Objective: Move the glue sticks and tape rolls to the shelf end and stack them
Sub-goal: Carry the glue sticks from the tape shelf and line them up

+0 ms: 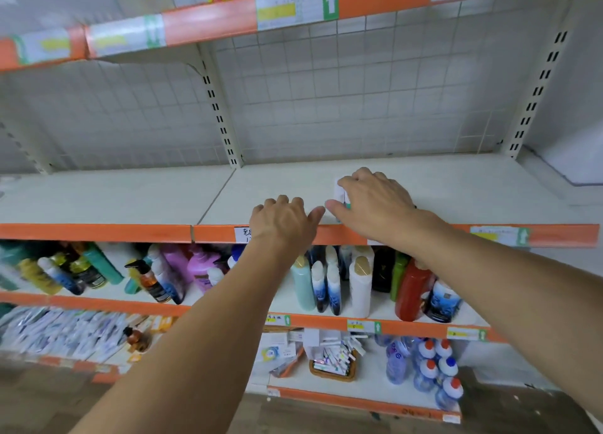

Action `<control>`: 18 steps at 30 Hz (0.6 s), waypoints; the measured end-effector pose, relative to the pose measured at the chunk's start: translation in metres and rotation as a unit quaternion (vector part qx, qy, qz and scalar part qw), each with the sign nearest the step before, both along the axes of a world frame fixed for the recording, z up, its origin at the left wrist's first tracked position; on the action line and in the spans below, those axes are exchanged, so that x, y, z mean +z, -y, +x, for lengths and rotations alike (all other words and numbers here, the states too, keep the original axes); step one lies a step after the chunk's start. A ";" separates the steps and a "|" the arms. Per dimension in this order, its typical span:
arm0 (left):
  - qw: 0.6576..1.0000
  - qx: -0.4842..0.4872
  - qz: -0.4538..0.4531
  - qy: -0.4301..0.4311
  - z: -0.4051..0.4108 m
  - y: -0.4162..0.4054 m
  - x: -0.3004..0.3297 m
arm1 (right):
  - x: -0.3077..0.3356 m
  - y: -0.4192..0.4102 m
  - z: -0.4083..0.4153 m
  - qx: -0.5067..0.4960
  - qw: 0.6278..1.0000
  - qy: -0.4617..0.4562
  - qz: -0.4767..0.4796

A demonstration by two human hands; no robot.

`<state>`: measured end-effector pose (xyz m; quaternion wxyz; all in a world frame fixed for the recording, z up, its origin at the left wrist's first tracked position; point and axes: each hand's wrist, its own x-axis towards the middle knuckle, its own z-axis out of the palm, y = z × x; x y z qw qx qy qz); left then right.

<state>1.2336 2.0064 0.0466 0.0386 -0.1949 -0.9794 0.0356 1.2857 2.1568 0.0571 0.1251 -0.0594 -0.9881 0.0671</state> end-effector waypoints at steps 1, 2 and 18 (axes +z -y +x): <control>1.000 0.007 -0.004 0.000 0.000 0.003 0.004 | 0.004 0.004 -0.001 0.009 1.000 0.010 0.004; 1.000 0.015 -0.008 -0.001 -0.001 0.007 0.008 | 0.008 0.009 -0.003 0.020 1.000 0.021 0.008; 0.983 0.180 -0.043 -0.010 -0.044 0.151 0.044 | 0.026 0.134 -0.098 0.192 0.975 0.091 0.059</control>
